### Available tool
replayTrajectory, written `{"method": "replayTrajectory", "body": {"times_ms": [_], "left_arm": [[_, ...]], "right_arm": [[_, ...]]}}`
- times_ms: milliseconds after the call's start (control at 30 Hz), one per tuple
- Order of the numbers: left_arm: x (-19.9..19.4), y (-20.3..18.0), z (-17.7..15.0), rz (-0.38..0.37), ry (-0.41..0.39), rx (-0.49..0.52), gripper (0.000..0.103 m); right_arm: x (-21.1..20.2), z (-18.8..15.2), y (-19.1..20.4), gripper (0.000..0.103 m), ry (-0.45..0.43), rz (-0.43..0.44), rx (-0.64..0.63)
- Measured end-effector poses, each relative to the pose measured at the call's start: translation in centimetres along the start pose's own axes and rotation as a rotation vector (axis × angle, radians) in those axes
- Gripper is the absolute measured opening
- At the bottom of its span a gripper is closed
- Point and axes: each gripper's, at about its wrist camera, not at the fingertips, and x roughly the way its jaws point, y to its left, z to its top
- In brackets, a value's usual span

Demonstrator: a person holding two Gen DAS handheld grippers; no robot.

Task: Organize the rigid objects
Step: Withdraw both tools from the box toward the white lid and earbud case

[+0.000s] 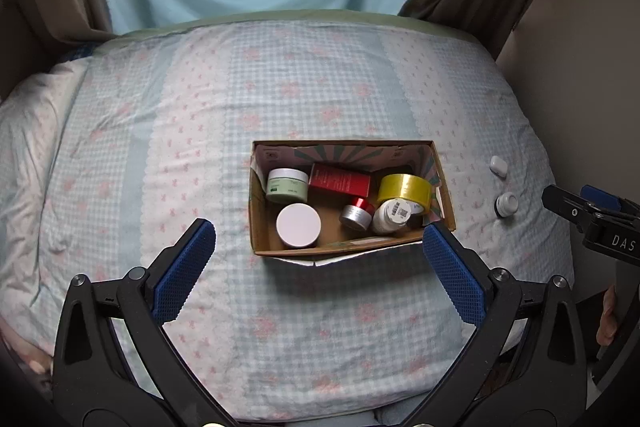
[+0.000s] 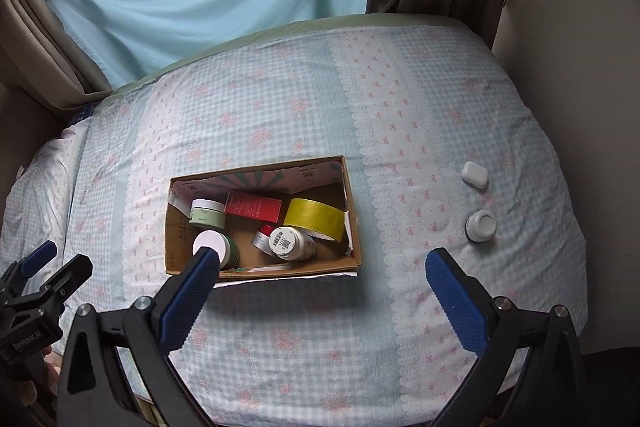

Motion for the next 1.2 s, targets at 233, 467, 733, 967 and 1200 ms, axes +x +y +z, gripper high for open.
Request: {"method": "replayTrajectory", "body": {"times_ms": [233,467,733,967,1200], "left_arm": [[-0.9,-4.7,-1.2,-0.032,-0.002,0.024,0.103],[-0.7,-11.7,-1.6,-0.002,-0.018,0.025,0.103],[3.6,-23.4,-2.6,0.008,-0.017,0.008,0.103],[11.5,-34.3,-2.8,-0.059,0.006,0.101,0.103],[23.2,-41.2,-5.2,-0.093,0.049,0.176,0.103]], "right_arm": [[-1.8,-1.7,-3.4,0.103,-0.008,-0.046,-0.032],[-2.1,-1.0,-11.2,0.103,-0.036,0.003,-0.050],[1.0,4.6,-21.5,0.103,-0.059,0.106,-0.260],[7.7,7.5,-28.0,0.103,-0.048,0.138,-0.518],[18.8,6.9,-31.1,0.099,-0.001,0.216,-0.716]]}}
